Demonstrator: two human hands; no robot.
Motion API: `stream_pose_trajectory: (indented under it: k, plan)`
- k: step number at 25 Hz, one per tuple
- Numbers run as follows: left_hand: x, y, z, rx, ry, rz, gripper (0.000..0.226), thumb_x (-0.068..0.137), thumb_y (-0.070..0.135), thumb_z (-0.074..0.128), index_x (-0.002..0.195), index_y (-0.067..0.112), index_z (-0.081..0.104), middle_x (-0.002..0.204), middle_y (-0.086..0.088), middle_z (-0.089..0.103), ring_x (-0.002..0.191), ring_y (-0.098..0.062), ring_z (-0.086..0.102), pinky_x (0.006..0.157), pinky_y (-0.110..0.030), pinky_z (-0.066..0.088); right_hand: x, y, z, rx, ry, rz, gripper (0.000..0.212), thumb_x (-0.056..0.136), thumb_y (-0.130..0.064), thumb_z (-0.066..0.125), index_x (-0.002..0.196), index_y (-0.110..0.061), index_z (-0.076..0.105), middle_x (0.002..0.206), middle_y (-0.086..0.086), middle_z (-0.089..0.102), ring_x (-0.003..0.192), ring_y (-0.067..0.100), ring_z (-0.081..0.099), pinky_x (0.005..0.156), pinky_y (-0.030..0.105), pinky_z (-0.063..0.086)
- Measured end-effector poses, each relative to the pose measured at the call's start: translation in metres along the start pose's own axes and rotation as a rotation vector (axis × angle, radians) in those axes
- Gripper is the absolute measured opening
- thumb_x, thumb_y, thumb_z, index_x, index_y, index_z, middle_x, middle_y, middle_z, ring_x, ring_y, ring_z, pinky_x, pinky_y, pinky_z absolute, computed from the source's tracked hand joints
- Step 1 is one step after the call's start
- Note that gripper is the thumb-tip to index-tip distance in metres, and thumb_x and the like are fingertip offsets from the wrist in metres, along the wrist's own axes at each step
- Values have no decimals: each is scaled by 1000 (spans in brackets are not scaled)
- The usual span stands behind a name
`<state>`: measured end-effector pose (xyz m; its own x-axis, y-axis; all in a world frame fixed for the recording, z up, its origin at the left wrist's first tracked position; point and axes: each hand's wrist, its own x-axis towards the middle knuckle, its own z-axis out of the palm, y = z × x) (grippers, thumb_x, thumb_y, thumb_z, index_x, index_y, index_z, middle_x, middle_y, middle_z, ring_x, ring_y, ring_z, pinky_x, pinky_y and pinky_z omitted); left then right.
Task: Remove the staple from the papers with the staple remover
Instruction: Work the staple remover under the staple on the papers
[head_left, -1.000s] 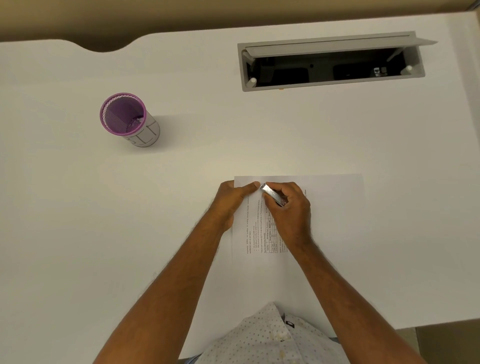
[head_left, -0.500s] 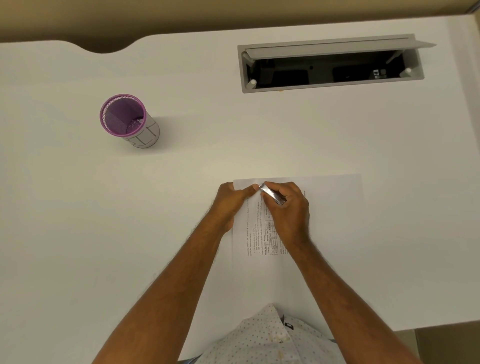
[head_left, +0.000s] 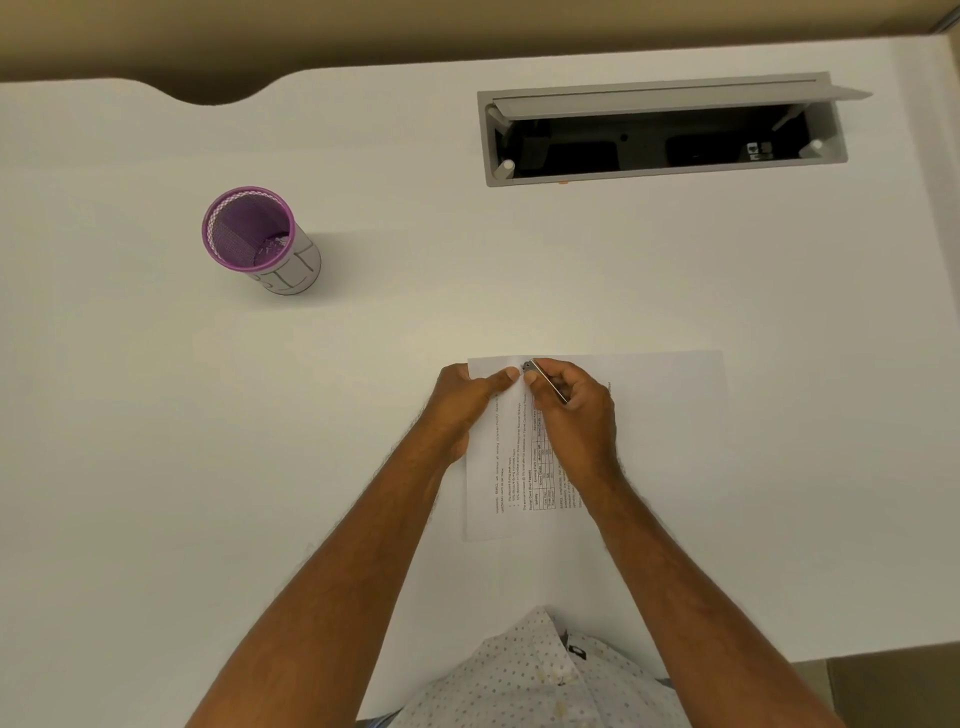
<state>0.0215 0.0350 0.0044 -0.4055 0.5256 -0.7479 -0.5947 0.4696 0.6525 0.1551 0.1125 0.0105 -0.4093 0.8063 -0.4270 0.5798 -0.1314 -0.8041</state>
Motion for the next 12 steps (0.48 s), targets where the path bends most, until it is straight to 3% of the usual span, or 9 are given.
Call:
stream_pose_trajectory:
  k: [5, 8, 12]
  plan:
    - [2, 0, -1, 0, -14, -19, 12, 91, 27, 78, 95, 16, 76, 80, 0, 82, 69, -17, 79, 54, -26, 60, 1, -3, -2, 79, -8, 27, 24, 96, -47, 65, 114, -34, 75, 96, -16, 78, 91, 5, 73, 88, 40, 62]
    - [3, 1, -1, -11, -29, -33, 18, 90, 26, 79, 101, 12, 77, 93, -8, 82, 80, -24, 79, 65, -33, 63, 1, -6, -4, 156, -41, 55, 18, 97, -43, 67, 109, -35, 76, 86, -15, 77, 79, 1, 70, 74, 29, 59]
    - [5, 1, -3, -18, -49, -57, 14, 90, 23, 79, 99, 13, 77, 91, -7, 83, 81, -23, 80, 65, -32, 63, 3, -11, -11, 250, -86, 136, 18, 96, -38, 70, 109, -29, 77, 80, -5, 76, 73, 5, 68, 60, 22, 50]
